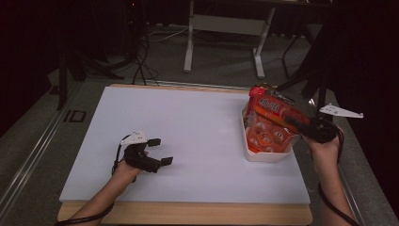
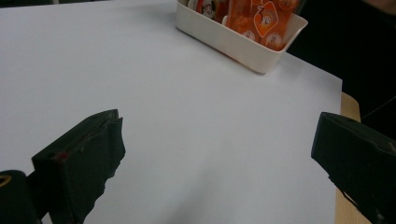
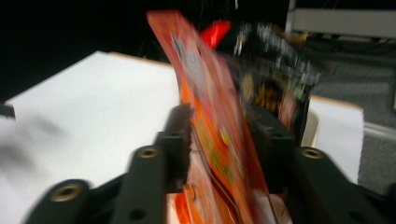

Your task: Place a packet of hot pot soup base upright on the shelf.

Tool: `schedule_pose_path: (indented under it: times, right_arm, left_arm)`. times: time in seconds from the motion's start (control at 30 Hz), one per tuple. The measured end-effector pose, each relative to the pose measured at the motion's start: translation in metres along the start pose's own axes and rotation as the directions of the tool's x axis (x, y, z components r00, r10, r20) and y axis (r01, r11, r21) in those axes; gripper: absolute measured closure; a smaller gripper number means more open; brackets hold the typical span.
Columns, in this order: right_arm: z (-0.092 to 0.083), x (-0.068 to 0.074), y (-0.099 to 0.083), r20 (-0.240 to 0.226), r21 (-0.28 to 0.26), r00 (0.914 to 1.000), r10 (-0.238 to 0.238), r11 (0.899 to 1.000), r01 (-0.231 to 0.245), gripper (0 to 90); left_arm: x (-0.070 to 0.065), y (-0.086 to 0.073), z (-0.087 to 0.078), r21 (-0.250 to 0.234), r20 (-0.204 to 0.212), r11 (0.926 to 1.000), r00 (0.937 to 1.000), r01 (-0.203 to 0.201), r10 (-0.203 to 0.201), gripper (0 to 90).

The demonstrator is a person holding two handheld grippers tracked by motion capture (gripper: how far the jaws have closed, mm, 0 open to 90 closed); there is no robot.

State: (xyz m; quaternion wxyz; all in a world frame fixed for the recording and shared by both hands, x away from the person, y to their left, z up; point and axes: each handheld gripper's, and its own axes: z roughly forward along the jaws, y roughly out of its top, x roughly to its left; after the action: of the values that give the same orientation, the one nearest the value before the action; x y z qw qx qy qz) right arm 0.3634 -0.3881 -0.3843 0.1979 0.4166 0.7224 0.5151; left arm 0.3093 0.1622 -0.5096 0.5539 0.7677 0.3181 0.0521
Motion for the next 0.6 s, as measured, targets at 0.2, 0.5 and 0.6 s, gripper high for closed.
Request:
schedule_pose_path:
  times: [0.2, 0.5, 0.6]
  right_arm:
    - [-0.018, 0.019, 0.027, 0.052, -0.096, 0.9976, -0.045, 0.994, 0.050, 38.9]
    - [-0.024, 0.061, 0.050, 0.012, -0.117, 0.9947, -0.102, 0.988, 0.103, 26.0]
    - [-0.020, 0.068, 0.048, -0.005, -0.108, 0.9942, -0.108, 0.988, 0.107, 24.0]
  left_arm:
    - [0.000, 0.000, -0.002, -0.008, 0.001, 1.0000, 1.0000, 0.003, -0.003, 2.2]
    - [-0.002, -0.003, -0.002, 0.004, 0.007, 0.9999, 0.9999, -0.014, 0.014, 2.2]
    - [-0.002, -0.003, -0.003, 0.002, 0.009, 0.9999, 0.9999, -0.013, 0.013, 2.2]
